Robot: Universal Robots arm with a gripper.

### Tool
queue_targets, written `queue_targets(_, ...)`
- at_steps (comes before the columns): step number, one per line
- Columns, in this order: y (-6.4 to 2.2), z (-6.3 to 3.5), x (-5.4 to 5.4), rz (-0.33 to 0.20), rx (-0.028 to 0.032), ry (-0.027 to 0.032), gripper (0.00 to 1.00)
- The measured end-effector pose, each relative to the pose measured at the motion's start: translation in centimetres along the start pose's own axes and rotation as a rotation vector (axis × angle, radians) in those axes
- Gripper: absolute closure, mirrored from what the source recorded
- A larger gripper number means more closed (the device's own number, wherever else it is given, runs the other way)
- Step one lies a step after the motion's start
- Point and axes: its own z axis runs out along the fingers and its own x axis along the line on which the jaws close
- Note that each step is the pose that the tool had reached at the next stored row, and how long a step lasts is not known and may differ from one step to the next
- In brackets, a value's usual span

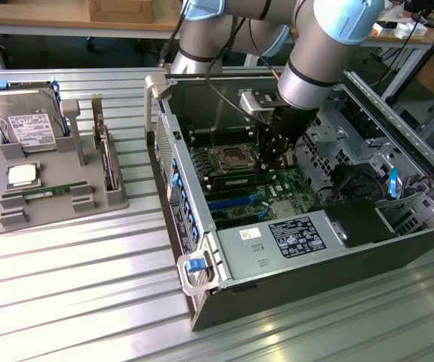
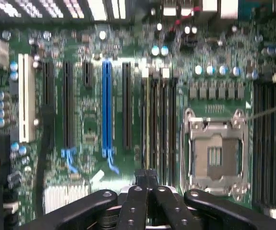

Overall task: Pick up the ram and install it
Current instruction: 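Press down the ram until it locks into place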

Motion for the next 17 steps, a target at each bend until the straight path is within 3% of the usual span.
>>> queue_targets(2,2.57,0.18,0.0,0.0,0.0028,-0.0002,0.9)
queue_targets(7,6.9,0.75,0.0,0.0,0.0079,-0.0014,0.9)
queue_targets(10,7.54,1.96,0.1,0.0,0.0074,-0.0009,0.9)
queue_targets(11,7.66,2.06,0.1,-0.001,0.0079,-0.0034,0.9)
queue_targets(12,7.71,1.34,0.0,0.0,0.0082,-0.0101,0.9)
queue_targets(14,7.68,0.4,0.0,-0.001,0.0079,-0.0131,0.9)
queue_targets(15,7.43,0.39,0.0,-0.001,0.0079,-0.0142,0.9)
queue_targets(17,5.8,0.29,0.0,-0.001,0.0075,-0.0148,0.9)
